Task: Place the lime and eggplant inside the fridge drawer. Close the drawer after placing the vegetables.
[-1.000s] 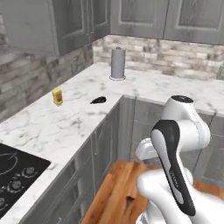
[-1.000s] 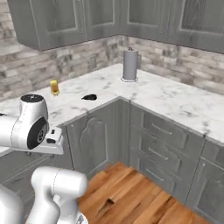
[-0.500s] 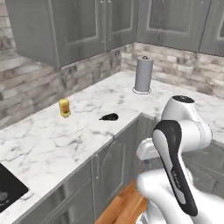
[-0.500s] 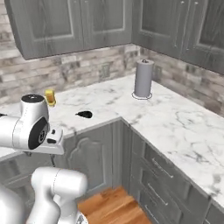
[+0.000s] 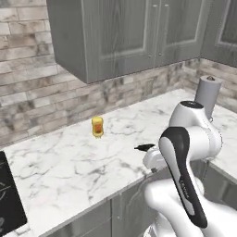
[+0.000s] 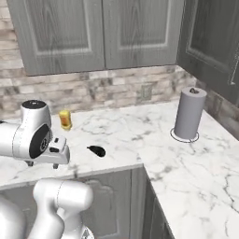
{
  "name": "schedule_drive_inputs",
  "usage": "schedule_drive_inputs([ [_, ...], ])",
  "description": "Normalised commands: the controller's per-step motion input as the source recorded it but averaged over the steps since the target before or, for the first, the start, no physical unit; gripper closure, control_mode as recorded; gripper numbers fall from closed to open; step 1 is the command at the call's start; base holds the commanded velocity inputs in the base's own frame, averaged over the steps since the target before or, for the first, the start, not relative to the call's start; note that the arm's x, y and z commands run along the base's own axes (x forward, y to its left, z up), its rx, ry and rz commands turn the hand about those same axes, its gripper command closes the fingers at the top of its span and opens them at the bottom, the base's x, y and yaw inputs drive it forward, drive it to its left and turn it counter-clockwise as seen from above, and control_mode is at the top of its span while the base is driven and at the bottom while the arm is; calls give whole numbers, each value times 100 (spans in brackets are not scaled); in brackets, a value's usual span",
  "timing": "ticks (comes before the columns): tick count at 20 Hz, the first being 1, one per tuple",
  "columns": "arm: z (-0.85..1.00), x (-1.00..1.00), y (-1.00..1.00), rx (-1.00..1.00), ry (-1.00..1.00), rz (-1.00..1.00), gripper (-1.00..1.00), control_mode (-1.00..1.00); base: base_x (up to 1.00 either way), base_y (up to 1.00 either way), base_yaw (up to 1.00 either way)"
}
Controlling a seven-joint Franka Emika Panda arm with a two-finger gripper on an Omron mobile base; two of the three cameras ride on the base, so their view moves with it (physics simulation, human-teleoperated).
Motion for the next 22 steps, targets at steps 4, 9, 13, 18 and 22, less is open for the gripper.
schedule_drive_inputs([
  [4, 0, 0, 0, 0, 0, 0, -100, 100, 49, -49, 51],
  [9, -18, 40, -36, 0, 0, 30, -100, -100, 11, -17, 21],
  [13, -21, 97, -24, -3, 5, 37, -100, -100, 0, 0, 0],
  [18, -21, 99, -20, -9, 8, 27, -100, -100, 0, 0, 0],
  [22, -64, 73, -35, -2, 11, 22, -100, -100, 0, 0, 0],
])
